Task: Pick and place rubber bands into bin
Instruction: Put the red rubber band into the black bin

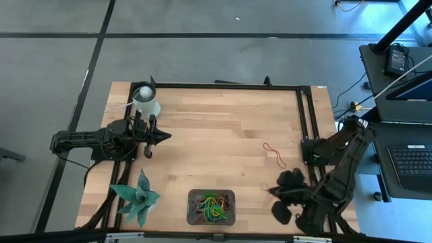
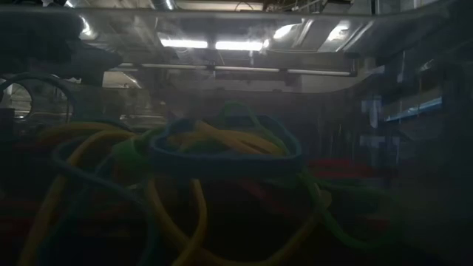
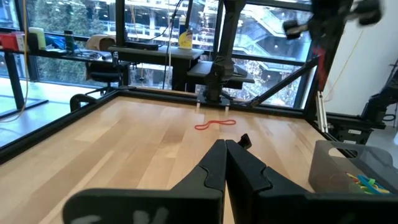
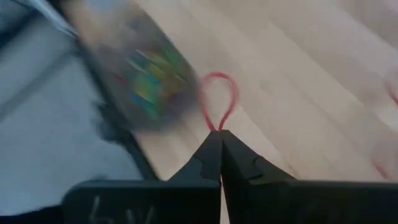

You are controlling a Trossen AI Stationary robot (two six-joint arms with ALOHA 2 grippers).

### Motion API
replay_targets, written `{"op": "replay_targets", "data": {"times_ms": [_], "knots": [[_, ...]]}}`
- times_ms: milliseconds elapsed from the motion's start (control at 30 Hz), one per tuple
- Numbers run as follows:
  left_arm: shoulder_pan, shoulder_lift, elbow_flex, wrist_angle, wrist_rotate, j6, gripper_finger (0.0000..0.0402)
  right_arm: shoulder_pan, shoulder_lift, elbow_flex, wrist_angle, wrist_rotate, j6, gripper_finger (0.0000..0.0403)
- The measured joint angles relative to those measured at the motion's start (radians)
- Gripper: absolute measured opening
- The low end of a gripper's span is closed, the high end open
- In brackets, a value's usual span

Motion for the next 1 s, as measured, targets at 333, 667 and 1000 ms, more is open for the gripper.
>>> {"op": "replay_targets", "data": {"times_ms": [333, 667, 1000], "knots": [[0.0, 0.0, 0.0, 0.0, 0.0, 0.0, 0.0001, -0.213, 0.227, 0.306, 0.445, 0.013, -0.648, 0.0], [0.0, 0.0, 0.0, 0.0, 0.0, 0.0, 0.0001, -0.332, 0.557, 0.588, 0.484, -0.185, -0.744, 0.0], [0.0, 0.0, 0.0, 0.0, 0.0, 0.0, 0.0001, -0.362, 0.753, 0.611, 0.444, -0.413, -0.6, 0.0]]}}
